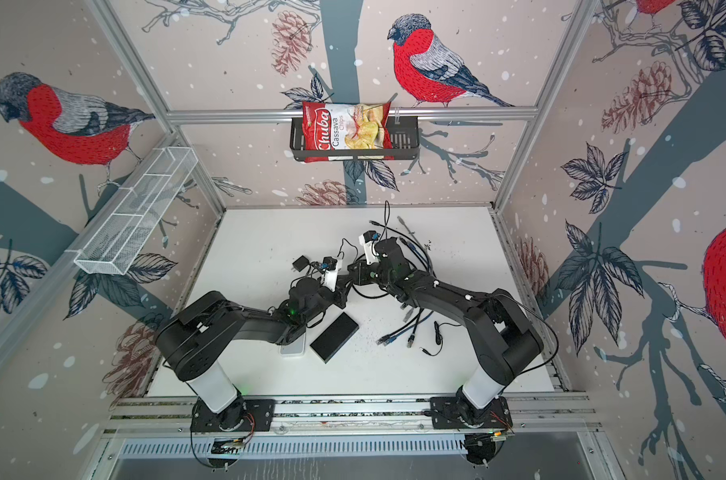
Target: Insert the plug into the switch port
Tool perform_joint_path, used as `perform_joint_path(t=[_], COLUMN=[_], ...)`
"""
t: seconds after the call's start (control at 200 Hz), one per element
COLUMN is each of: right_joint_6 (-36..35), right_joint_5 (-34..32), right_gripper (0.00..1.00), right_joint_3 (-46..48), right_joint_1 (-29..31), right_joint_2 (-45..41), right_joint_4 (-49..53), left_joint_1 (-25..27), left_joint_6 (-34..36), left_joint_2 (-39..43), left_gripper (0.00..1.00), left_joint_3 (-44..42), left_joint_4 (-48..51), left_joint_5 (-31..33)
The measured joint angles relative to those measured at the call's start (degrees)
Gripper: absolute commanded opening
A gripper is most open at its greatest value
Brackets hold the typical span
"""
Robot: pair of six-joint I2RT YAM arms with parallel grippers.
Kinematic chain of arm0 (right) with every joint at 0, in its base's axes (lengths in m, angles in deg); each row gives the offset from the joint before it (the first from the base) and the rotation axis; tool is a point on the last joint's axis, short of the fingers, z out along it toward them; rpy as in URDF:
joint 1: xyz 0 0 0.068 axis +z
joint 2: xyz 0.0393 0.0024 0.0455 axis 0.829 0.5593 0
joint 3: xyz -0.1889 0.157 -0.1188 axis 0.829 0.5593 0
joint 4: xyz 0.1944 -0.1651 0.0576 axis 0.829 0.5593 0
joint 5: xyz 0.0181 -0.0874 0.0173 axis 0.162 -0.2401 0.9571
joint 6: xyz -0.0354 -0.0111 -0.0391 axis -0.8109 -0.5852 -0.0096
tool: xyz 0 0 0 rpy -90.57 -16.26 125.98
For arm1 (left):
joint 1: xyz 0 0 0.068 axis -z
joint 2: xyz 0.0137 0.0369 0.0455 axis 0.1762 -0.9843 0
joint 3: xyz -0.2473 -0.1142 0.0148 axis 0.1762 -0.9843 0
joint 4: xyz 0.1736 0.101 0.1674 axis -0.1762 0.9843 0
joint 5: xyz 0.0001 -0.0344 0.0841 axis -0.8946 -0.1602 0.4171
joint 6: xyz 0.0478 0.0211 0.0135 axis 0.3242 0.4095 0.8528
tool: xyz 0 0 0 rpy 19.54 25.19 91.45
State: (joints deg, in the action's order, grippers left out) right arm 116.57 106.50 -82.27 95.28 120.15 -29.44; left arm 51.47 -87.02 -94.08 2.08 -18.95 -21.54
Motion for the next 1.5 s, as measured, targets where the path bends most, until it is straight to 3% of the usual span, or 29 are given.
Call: perform_joint_path(t=[0.355, 0.485, 0.59, 0.855, 1.061, 1.221, 1.496], right_joint_6=[0.2, 0.1, -0.3, -2.3, -4.2, -4.9, -6.0], right_joint_5=[-2.1, -3.1, -3.6, -6.2, -6.0, -4.7, -2.3], right_gripper=[0.01, 0.01, 0.02, 0.02, 0.03, 0.04, 0.08], right_joint_3=[0.0, 0.0, 0.2, -0.9, -1.4, -1.3, 0.1], right_joint_1=[-2.1, -2.5, -3.0, -5.3, -7.6, -8.7, -9.0], right_joint_2=[0.1, 0.1, -0.5, -1.4, -1.5, -1.5, -1.8], right_joint_4=[0.1, 0.3, 1.0, 6.1, 10.3, 11.9, 12.1], left_joint_1=[0.0, 0.0, -0.5, 1.4, 5.9, 8.8, 11.1], left_joint_6=[2.0, 1.9, 0.9, -0.9, -4.8, -6.9, -8.3], left_joint_2=[13.4, 19.3, 21.5, 20.9, 20.7, 18.9, 8.7], left_gripper=[0.98, 0.97, 0.98, 0.98, 0.98, 0.98, 0.98], left_joint_3=[-2.9, -7.2, -5.5, 7.6, 13.3, 16.1, 21.6], left_joint_4=[11.5, 12.5, 18.7, 47.2, 67.8, 77.3, 88.0], left_joint_5=[7.1, 7.0, 5.8, 6.4, 8.4, 7.6, 7.3])
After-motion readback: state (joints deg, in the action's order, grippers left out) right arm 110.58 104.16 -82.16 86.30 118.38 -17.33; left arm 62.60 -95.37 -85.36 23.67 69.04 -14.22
